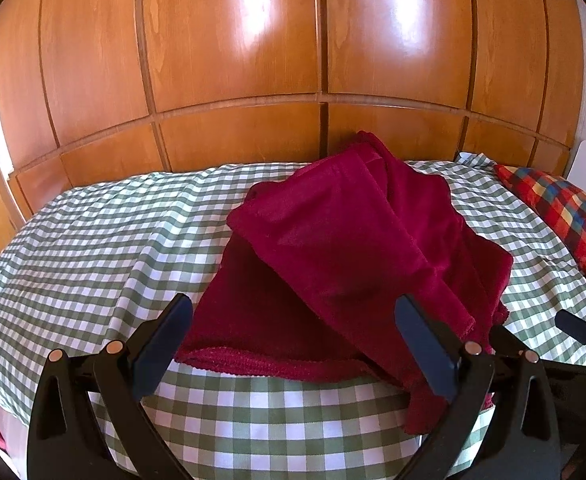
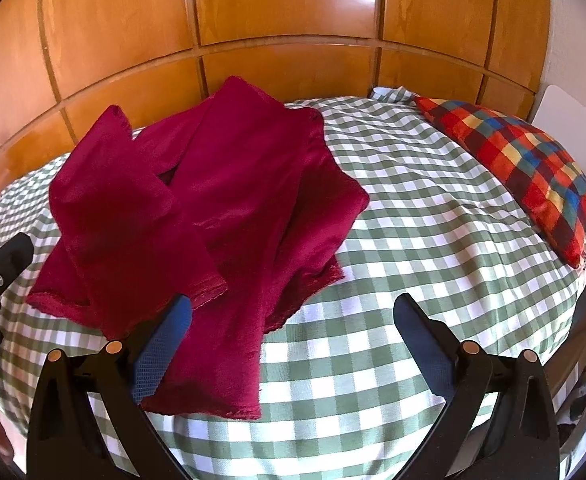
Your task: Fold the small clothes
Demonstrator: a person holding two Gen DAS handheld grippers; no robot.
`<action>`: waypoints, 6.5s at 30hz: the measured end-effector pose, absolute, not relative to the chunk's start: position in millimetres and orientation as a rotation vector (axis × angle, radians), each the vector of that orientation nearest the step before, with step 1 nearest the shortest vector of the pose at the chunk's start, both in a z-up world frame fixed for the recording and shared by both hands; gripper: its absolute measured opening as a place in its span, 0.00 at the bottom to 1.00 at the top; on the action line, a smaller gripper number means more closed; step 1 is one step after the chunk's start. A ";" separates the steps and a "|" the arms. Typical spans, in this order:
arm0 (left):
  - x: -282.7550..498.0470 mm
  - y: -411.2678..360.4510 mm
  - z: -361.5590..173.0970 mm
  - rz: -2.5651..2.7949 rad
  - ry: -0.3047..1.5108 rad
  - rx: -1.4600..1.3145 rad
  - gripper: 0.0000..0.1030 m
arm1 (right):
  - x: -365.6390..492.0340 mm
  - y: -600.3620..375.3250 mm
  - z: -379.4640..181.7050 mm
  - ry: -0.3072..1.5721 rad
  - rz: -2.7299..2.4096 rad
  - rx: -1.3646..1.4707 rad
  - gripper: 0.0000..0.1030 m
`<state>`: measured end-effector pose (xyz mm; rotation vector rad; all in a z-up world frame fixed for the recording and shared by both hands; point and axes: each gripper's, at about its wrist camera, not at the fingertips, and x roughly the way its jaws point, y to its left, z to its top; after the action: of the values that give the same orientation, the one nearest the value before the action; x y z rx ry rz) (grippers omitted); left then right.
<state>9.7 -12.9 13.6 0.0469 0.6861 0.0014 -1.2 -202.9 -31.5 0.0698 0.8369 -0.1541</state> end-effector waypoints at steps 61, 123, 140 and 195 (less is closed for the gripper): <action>165.2 5.2 6.2 -0.314 0.791 -0.040 0.81 | 144.3 -216.1 -28.8 0.919 0.055 0.175 0.59; 81.9 106.6 -83.1 -0.258 1.038 -0.333 0.17 | 137.0 -417.9 -7.4 0.941 -0.584 -0.092 0.05; 62.4 105.3 -74.7 -0.218 1.011 -0.330 0.10 | 104.8 -350.8 -65.7 1.075 0.036 0.563 0.16; 64.3 244.7 -27.8 0.197 0.835 -0.394 0.57 | 52.0 -225.7 -21.0 0.988 0.320 0.141 0.82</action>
<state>64.3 244.7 -27.8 -0.3937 0.8352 0.1970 52.0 -225.7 -21.1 0.1411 0.9876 0.3201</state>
